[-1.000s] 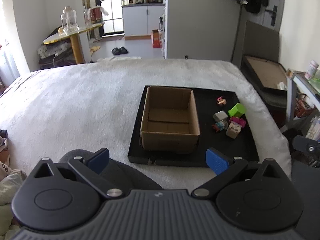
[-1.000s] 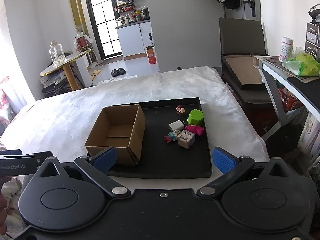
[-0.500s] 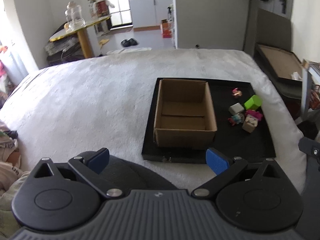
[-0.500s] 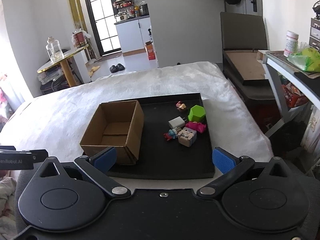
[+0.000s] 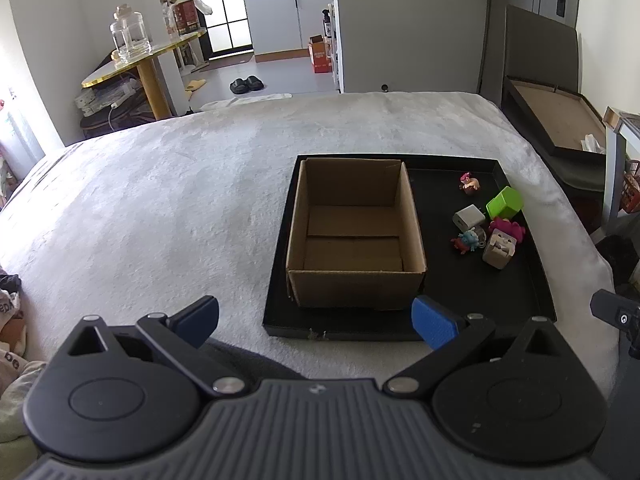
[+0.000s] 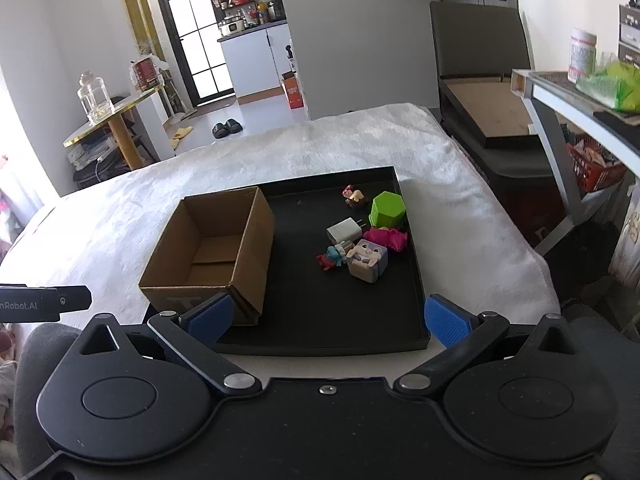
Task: Organize rigid objects
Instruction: 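Move the right tool to the lavender bunny cube and close on it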
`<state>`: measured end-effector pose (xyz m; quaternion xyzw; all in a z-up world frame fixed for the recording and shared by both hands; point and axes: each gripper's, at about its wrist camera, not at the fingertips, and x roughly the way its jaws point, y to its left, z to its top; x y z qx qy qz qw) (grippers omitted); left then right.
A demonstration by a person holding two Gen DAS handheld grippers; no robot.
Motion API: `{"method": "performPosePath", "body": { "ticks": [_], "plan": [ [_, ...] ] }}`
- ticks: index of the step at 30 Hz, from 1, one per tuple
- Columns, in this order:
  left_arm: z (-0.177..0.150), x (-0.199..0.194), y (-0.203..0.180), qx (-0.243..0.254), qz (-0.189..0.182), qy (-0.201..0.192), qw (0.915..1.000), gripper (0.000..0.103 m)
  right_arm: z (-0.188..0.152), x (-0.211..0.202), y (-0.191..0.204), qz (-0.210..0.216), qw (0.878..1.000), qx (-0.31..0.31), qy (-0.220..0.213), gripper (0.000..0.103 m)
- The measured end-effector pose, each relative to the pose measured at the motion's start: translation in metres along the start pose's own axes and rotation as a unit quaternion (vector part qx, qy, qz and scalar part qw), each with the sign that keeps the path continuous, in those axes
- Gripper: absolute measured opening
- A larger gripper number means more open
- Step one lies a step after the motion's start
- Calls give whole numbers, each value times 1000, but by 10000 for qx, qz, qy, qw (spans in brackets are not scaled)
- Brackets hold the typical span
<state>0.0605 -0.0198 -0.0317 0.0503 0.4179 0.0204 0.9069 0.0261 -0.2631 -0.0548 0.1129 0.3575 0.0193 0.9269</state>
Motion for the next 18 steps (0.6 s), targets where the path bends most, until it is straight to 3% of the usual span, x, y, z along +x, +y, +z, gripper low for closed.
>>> {"method": "performPosePath", "body": {
  "ticks": [18],
  "plan": [
    [25, 46, -32, 241, 269, 221, 9991, 100, 17, 58, -28, 129, 9993, 325, 150, 97]
  ]
}}
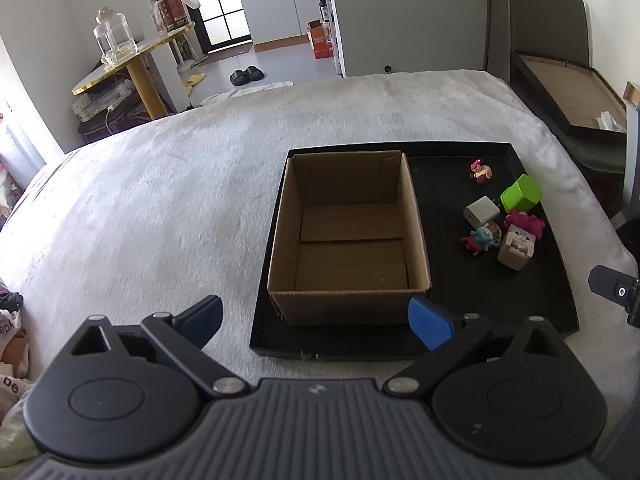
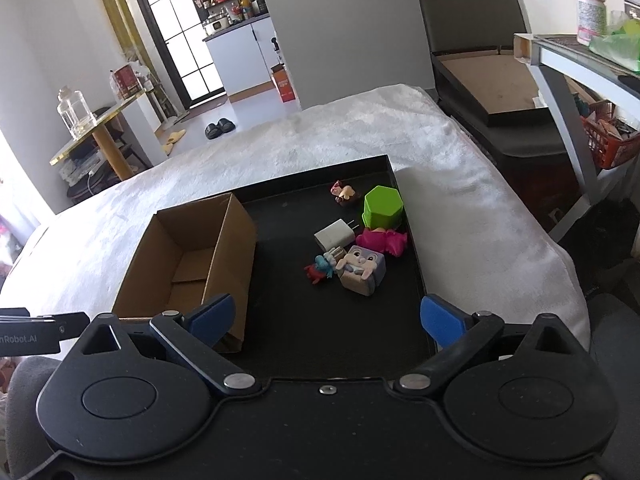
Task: Organize rigid objects
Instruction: 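Move the right tool to the lavender bunny cube and close on it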
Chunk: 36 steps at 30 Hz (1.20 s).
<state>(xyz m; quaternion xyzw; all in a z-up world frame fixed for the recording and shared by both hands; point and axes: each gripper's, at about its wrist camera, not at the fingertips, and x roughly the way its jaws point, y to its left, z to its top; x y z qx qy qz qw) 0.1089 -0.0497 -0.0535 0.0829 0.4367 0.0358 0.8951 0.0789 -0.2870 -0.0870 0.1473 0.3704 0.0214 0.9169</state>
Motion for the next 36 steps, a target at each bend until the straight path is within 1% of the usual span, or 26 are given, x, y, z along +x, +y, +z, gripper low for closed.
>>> {"method": "performPosePath", "body": {
  "ticks": [2, 7, 15, 18, 22, 27, 31, 36],
  "plan": [
    [4, 4, -4, 34, -19, 5, 10000, 100, 2, 5, -2, 24, 10000, 37, 25, 96],
    [13, 18, -14, 165, 17, 87, 9998, 99, 8, 18, -7, 5, 9999, 62, 90, 95],
    [31, 35, -31, 397, 152, 151, 9990, 99, 18, 38, -23, -155, 9994, 226, 199, 95],
    [37, 38, -38, 452, 182, 107, 9988, 98, 21, 45, -26, -129, 9994, 202, 267, 95],
    [45, 45, -47, 557, 219, 151, 9981, 98, 24, 56, -29, -109, 9991, 199, 368, 95],
    [50, 55, -55, 699, 339, 180, 9968, 98, 27, 71, -31, -122, 9985, 63, 524, 95],
    [52, 64, -59, 801, 434, 239, 9956, 98, 31, 84, -31, -97, 9975, -168, 683, 95],
    [54, 77, -67, 920, 500, 340, 9939, 93, 35, 102, -31, -9, 9953, -454, 858, 95]
  ]
}}
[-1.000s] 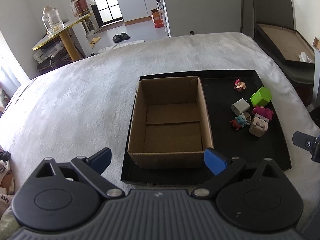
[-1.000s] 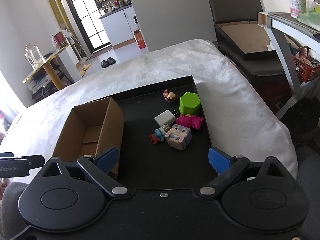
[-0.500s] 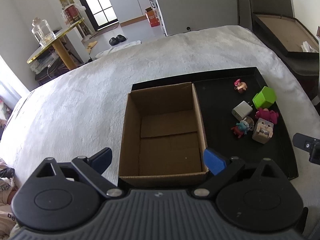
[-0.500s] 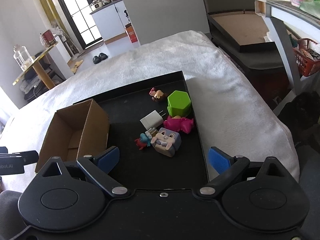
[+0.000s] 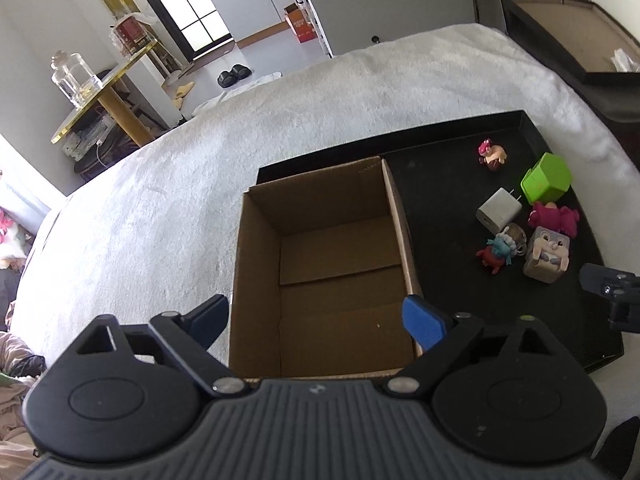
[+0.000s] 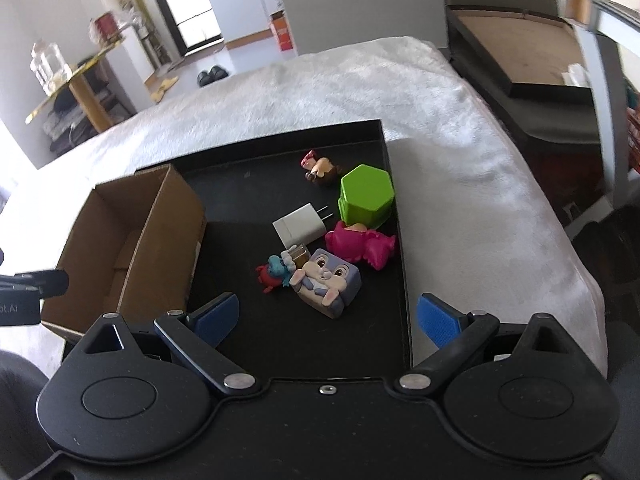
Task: Organize rigid objects
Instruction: 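Move the right tool to the lavender bunny cube and close on it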
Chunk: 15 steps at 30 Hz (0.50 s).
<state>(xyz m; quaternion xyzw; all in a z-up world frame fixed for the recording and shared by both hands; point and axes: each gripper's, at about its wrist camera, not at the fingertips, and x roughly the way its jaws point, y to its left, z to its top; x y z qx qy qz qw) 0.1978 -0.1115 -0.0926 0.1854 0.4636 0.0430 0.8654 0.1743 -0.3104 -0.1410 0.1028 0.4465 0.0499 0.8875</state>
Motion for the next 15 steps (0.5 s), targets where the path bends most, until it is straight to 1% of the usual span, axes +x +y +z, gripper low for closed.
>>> {"method": "performPosePath", "body": {
  "ticks": [3, 5, 8, 10, 12, 15],
  "plan": [
    [3, 6, -7, 116, 40, 3, 9999, 90, 0, 11, -1, 47, 9999, -117, 32, 95],
    [4, 10, -13, 200, 60, 2, 9998, 88, -1, 19, -2, 70, 9998, -158, 46, 89],
    [7, 16, -21, 379, 65, -6, 9993, 85, -4, 28, 1, 37, 9993, -372, 7, 88],
    [9, 19, -26, 503, 63, -33, 9987, 84, -4, 34, 1, 35, 9989, -458, 27, 87],
    [11, 25, -29, 516, 54, -11, 9987, 84, -5, 39, 0, 64, 9987, -507, 71, 86],
    [15, 33, -31, 500, -36, 53, 9987, 81, -6, 46, 0, 149, 9985, -497, 143, 82]
  ]
}}
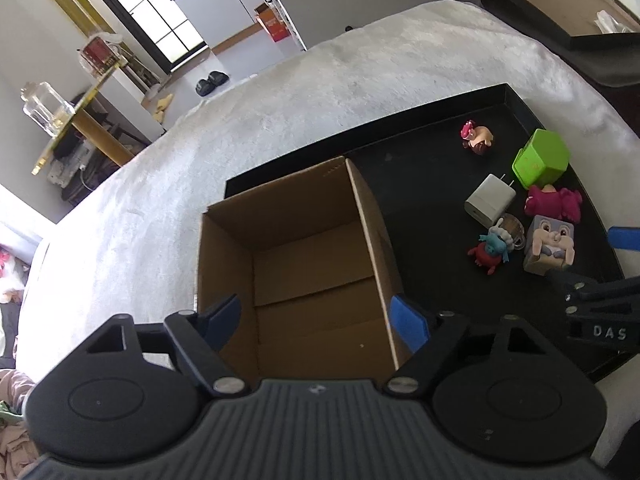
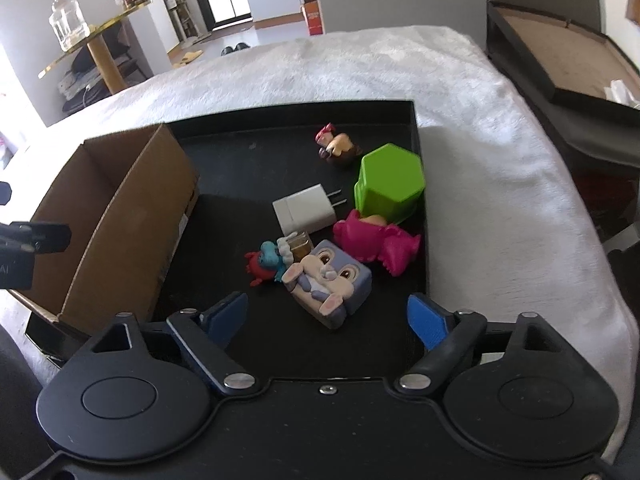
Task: Organize rigid objects
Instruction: 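Move the right tool to the lavender bunny cube and close on it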
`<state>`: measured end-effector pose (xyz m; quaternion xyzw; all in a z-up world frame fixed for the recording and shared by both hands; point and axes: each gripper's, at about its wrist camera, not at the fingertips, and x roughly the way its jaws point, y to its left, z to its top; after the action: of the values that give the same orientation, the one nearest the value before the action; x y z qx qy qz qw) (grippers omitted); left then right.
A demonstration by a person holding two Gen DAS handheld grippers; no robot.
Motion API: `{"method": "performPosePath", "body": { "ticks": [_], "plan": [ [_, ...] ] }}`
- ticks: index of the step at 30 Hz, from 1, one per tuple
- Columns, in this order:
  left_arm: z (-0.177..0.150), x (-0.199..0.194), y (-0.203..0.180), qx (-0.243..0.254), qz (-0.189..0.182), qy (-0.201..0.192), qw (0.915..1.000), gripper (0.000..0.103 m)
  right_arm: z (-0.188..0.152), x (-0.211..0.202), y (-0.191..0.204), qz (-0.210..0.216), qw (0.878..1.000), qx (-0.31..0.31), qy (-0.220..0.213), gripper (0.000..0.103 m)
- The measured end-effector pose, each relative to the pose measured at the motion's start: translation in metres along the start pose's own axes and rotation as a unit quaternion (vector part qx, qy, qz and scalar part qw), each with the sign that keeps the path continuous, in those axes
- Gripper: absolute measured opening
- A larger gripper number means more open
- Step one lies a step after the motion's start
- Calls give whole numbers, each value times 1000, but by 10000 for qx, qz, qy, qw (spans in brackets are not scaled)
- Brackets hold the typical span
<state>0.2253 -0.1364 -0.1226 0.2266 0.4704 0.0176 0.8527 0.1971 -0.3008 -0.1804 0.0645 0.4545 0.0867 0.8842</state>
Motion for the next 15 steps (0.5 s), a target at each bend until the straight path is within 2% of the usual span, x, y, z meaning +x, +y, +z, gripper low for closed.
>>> {"method": "performPosePath", "body": {
  "ticks": [10, 13, 15],
  "plan": [
    [7, 19, -8, 37, -162, 100, 9998, 75, 9, 27, -1, -260, 9996, 33, -71, 82],
    [7, 22, -8, 47, -161, 113, 9998, 75, 7, 34, -3, -155, 9998, 99, -72, 79],
    [7, 25, -8, 60, -129, 118, 9998, 73, 5, 38, 0, -234, 9997, -37, -69, 77]
  ]
}}
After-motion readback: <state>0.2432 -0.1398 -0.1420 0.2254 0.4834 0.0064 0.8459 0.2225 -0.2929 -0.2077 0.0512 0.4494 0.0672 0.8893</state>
